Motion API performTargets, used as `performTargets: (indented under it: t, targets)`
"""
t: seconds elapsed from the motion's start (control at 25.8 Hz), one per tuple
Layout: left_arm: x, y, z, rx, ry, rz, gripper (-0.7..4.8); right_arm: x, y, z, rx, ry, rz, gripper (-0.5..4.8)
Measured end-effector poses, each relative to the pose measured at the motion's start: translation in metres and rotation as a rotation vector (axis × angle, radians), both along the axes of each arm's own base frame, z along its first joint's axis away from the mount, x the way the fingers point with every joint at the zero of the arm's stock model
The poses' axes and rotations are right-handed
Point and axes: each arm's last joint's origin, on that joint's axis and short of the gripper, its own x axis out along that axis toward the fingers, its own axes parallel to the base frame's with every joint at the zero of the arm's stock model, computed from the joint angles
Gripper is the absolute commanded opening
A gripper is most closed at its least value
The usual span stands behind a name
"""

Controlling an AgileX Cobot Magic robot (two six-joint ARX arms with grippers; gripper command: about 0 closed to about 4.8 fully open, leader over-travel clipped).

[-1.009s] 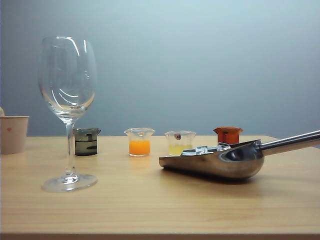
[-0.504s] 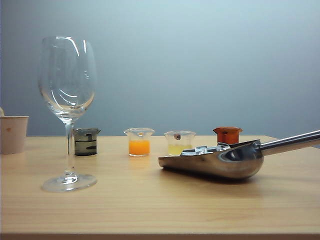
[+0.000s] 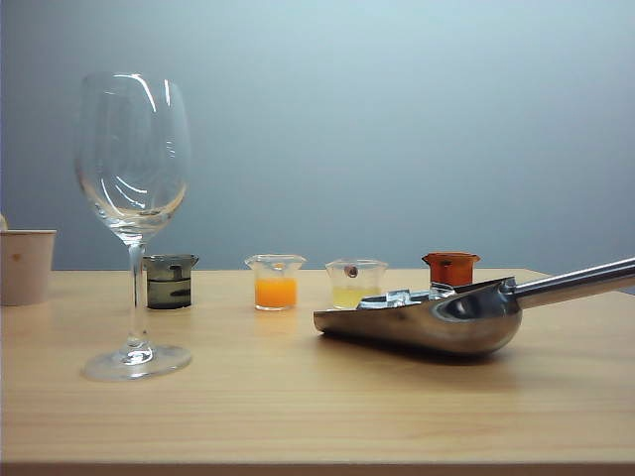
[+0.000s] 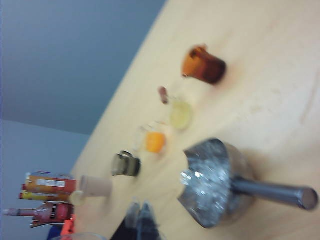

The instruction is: Pick up the ice scoop on the desk filled with ice cubes, pour the ice into the goblet, and finally put the scoop back on the table.

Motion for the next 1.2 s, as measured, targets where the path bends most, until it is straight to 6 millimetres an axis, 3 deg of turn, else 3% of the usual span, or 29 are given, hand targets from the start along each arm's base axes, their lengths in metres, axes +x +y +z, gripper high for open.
performTargets:
  t: [0.19,0.47,0.66,1.01,1.05,1.09,1.13,1.16,1.2]
  targets:
    - [0.000,0.000,0.000,0.001,0.000,0.004,-0.06,-0.001,0.014,-0.009,0.006,-0.038,0.013,-0.05]
    - [0.000,0.000,0.000,0.002,0.002,0.005,-0.06,-0.010,0.044,-0.043,0.023,-0.032,-0.004,-0.05]
    - [0.000,0.000,-0.001,0.004,0.007,0.005,-0.06,-0.019,0.056,-0.068,0.041,-0.083,-0.068,-0.05]
    - [0.000,0.000,-0.004,0.016,0.036,0.005,-0.06,-0.011,0.067,-0.114,0.012,-0.020,-0.172,-0.03]
    - [0.000,0.000,-0.004,0.017,0.039,0.006,-0.06,-0.010,0.068,-0.116,0.005,-0.015,-0.173,0.37]
    - [0.000,0.000,-0.004,0.018,0.041,0.006,-0.06,-0.008,0.070,-0.117,-0.004,-0.013,-0.179,1.19]
    - [0.000,0.000,-0.004,0.018,0.042,0.006,-0.06,-0.006,0.071,-0.118,-0.009,-0.012,-0.191,2.32]
    - [0.000,0.000,-0.004,0.018,0.042,0.006,-0.06,-0.004,0.072,-0.120,-0.017,-0.010,-0.202,4.29]
    - [0.000,0.000,-0.005,0.019,0.043,0.006,-0.06,0.000,0.076,-0.124,-0.033,-0.004,-0.222,4.59]
